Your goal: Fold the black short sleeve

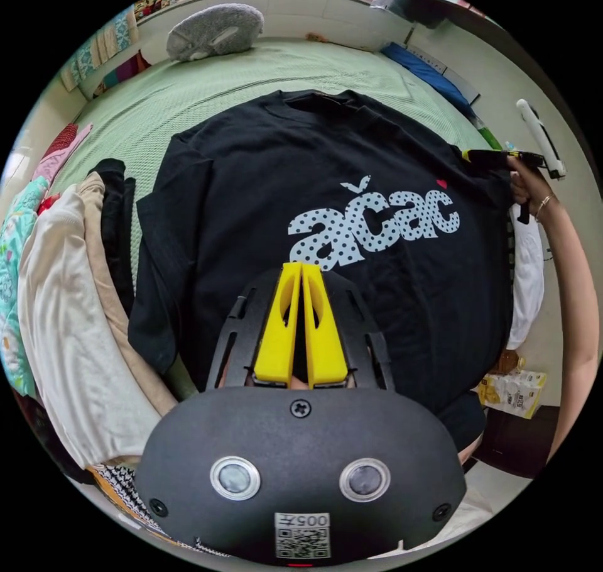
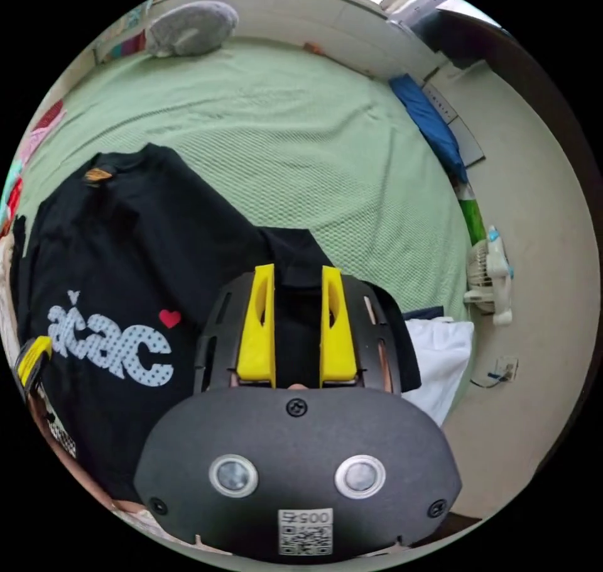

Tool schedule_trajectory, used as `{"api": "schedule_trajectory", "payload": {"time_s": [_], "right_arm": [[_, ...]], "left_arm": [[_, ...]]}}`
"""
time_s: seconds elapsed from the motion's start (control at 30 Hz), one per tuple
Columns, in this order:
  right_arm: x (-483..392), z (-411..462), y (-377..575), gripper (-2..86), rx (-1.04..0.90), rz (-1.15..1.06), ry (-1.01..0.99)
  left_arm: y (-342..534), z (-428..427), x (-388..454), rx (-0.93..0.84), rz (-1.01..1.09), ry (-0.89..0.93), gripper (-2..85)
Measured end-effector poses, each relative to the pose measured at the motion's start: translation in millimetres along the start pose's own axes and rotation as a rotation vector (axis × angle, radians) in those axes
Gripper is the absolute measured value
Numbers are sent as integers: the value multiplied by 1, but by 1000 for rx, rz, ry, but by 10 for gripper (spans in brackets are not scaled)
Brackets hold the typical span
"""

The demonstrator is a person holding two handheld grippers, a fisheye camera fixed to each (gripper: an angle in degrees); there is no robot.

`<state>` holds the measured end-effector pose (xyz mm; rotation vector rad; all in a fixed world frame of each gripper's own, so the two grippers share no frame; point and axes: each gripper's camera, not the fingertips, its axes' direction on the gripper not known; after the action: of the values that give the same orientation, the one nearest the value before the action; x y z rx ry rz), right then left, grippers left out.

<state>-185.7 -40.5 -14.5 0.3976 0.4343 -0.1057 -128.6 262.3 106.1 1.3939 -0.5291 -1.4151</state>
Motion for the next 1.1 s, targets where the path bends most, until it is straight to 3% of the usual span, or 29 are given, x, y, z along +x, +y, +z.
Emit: {"api": "schedule_trajectory", "payload": {"time_s": [0.07, 0.2, 0.4, 0.5, 0.8, 0.93, 1.1], "right_arm": [[2, 3, -3, -2, 15, 52, 51], [35, -22, -8, -15, 122, 225, -61], [97, -9, -2, -15, 14, 498, -136], [103, -13, 17, -6, 72, 523, -178], [-100, -93, 93, 65, 322, -240, -539], [-202, -124, 129, 79, 347, -535, -677], [-289, -144, 138, 90, 333, -656, -750]], "left_arm": [[1, -2, -6, -2, 1, 37, -6], [6, -12, -18, 9, -1, 44, -6], [13, -22, -39, -1, -14, 77, -5], [19, -32, -51, 10, -33, 80, -5], [50, -89, -94, 59, -72, -73, -7], [79, -120, -141, 58, -128, -5, -6], [124, -168, -194, 215, -279, 78, -7]]}}
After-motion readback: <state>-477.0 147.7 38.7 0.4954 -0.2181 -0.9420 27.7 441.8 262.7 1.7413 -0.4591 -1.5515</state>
